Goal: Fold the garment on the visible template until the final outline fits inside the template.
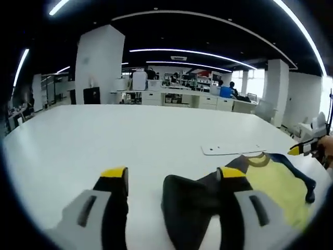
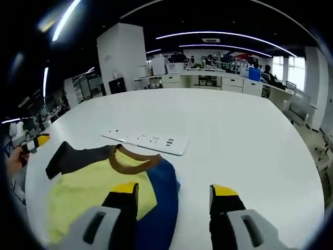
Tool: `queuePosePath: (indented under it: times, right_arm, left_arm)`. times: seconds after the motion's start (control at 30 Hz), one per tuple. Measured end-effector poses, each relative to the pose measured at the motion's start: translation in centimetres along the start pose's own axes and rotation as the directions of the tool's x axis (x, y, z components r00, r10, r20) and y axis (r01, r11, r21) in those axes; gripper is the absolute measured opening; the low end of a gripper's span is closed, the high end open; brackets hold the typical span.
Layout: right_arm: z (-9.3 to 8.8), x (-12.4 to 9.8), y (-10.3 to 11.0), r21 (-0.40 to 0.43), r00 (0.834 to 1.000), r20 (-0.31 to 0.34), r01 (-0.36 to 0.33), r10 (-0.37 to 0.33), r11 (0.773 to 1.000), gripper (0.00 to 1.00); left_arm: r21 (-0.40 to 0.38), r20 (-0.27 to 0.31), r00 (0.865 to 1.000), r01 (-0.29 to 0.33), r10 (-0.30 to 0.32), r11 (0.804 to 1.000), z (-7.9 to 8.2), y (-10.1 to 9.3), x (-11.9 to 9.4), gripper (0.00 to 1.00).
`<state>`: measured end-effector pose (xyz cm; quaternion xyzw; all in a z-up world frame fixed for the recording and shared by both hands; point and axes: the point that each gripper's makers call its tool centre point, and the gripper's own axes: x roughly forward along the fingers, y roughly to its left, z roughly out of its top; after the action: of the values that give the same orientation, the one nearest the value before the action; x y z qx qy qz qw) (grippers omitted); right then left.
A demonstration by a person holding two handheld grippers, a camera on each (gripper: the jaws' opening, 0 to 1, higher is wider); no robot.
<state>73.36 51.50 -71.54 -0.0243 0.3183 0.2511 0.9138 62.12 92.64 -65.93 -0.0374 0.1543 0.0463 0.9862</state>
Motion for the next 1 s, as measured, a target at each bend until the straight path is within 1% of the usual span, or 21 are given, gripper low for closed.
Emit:
queuePosePath:
  times: [0.07,0.13,0.2,0.27,0.33,0.4,0.47,0.57,0.6,0.7,0.73,0.77,0.8,0.83,0.87,0.93,0.97,1.0]
  right_arm:
    - [-0.6,-0.7,0.2,0.018,1.0,-0.025,-0.002,0.003,1.0,0.65]
    - [-0.7,-1.5,0.5,0.018,1.0,-0.023,-0.005,0.006,1.0,0.7]
    - [-0.8,-2.4,0.7,0.023,1.0,-0.019,-0.01,0.011,1.0,0.71]
    - [-0.9,-3.2,1.1,0.026,1.0,-0.016,-0.02,0.02,0.999,0.74]
    - [-1.1,-4.0,1.7,0.023,0.999,-0.014,-0.032,0.032,0.999,0.77]
    - [-1.3,-4.9,2.3,0.013,0.999,-0.017,-0.042,0.042,0.999,0.79]
    - [-1.5,-6.0,2.7,0.009,0.999,-0.016,-0.049,0.049,0.999,0.8]
    - [-1.9,-7.2,3.3,0.018,0.998,-0.005,-0.063,0.063,0.998,0.8]
    - [-2.2,-7.7,3.4,0.025,0.998,-0.009,-0.066,0.067,0.997,0.8]
    - [-3.0,-8.7,3.6,0.022,0.998,-0.02,-0.064,0.065,0.998,0.8]
    - [-3.4,-9.1,3.7,0.033,0.997,-0.021,-0.07,0.07,0.997,0.8]
    - [-3.6,-9.4,3.9,0.054,0.997,-0.021,-0.075,0.076,0.996,0.8]
    - [-3.9,-9.8,4.0,0.068,0.997,-0.023,-0.079,0.08,0.995,0.8]
    - [-4.0,-10.1,4.1,0.065,0.996,-0.024,-0.081,0.082,0.995,0.8]
    - [-4.4,-10.5,4.2,0.06,0.996,-0.03,-0.08,0.082,0.995,0.79]
    - [-5.0,-11.0,4.5,0.05,0.996,-0.04,-0.081,0.083,0.995,0.78]
    - [-5.3,-11.3,4.5,0.051,0.996,-0.043,-0.081,0.083,0.995,0.77]
    - [-5.7,-11.6,4.5,0.052,0.995,-0.047,-0.082,0.084,0.995,0.77]
  left_arm:
    - [0.0,0.014,1.0,0.02,-0.02,1.0,0.5,-0.4,-0.8,0.76]
    - [0.008,0.026,0.999,0.037,-0.038,0.999,1.1,-0.7,-1.5,0.82]
    - [0.017,0.036,0.998,0.055,-0.055,0.998,1.6,-1.1,-2.2,0.88]
    - [0.02,0.06,0.995,0.078,-0.079,0.997,2.3,-1.5,-2.9,0.94]
    - [0.025,0.07,0.993,0.092,-0.094,0.995,2.7,-1.7,-3.6,0.98]
    - [0.045,0.067,0.992,0.103,-0.106,0.994,2.8,-2.0,-4.3,0.98]
    - [0.048,0.057,0.991,0.115,-0.118,0.992,2.7,-2.2,-4.9,0.99]
    - [0.023,0.039,0.989,0.14,-0.141,0.99,2.4,-2.5,-5.7,0.99]
    - [0.025,0.037,0.988,0.147,-0.148,0.989,2.4,-2.6,-6.0,0.99]
    - [0.064,0.021,0.984,0.173,-0.174,0.983,2.2,-3.1,-7.2,0.99]
    - [0.058,0.022,0.982,0.185,-0.186,0.981,2.3,-3.3,-7.5,0.99]
    - [0.037,0.031,0.977,0.209,-0.21,0.977,2.4,-3.6,-7.9,0.99]
    - [0.026,0.026,0.974,0.223,-0.223,0.975,2.3,-3.8,-8.2,0.99]
    - [0.025,0.02,0.973,0.229,-0.229,0.973,2.2,-3.9,-8.5,0.99]
    - [0.036,0.015,0.972,0.233,-0.234,0.972,2.1,-4.0,-8.9,0.99]
    - [0.085,0.003,0.971,0.24,-0.241,0.967,1.9,-4.3,-9.6,0.99]
    - [0.092,0.0,0.97,0.241,-0.242,0.966,1.8,-4.3,-9.7,0.99]
    - [0.1,-0.008,0.97,0.244,-0.244,0.965,1.7,-4.9,-10.4,0.99]
